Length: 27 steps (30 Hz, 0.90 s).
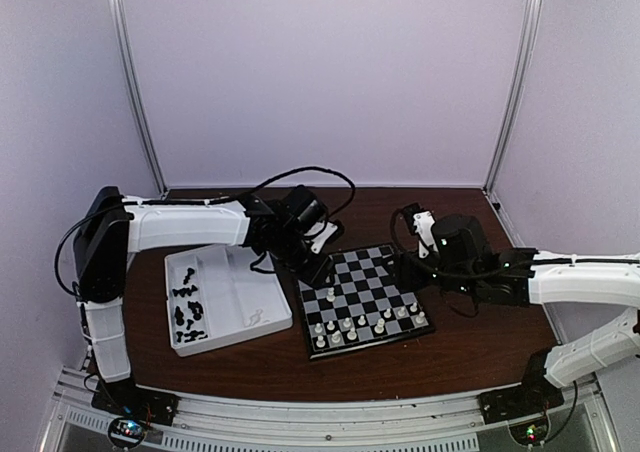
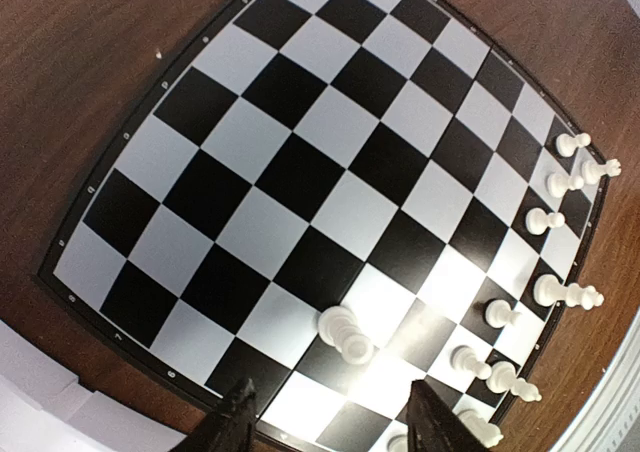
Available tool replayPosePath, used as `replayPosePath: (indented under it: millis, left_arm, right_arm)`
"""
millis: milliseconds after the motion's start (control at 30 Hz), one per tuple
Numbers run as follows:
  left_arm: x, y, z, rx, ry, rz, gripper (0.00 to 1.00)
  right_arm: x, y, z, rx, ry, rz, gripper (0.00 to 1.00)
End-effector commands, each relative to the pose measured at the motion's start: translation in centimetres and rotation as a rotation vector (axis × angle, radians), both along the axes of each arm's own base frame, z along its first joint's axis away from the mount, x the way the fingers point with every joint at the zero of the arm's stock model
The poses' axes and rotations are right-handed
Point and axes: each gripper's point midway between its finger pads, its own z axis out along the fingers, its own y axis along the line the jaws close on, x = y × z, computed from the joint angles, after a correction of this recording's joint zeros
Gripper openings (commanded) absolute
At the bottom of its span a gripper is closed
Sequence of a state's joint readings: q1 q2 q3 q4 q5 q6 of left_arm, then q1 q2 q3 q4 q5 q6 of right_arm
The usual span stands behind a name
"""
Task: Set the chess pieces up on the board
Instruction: Pick up the chess piece from the chessboard.
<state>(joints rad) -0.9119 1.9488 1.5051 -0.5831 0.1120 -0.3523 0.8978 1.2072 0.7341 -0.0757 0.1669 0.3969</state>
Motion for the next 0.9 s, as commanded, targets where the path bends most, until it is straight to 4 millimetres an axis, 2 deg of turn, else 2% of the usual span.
replayPosePath:
  millis: [0,267,600,867]
  left_arm:
    - [-0.1,-0.9,-0.7,0.016,0.056,0.006,0.5]
    - [0.3,-1.7,-1.5,0.024,0.079,0.014,0.4]
    - [0.1,-2.4,-2.1,0.016,0.11,0.006,0.39]
    - [0.0,-2.5,-2.7,0.026,0.12,0.004,0.26]
  right_arm:
    - [0.2,-1.2,0.4,-0.007,-0.001,-0.045,0.64]
    - [0.4,-1.3,0.1,-0.009,0.009,-0.047,0.65]
    - [0.5,-1.5,-0.1,-0.01,0.012,-0.056,0.65]
    - [0.6,-1.5,-0.3,-0.008,0.017,-0.053,0.65]
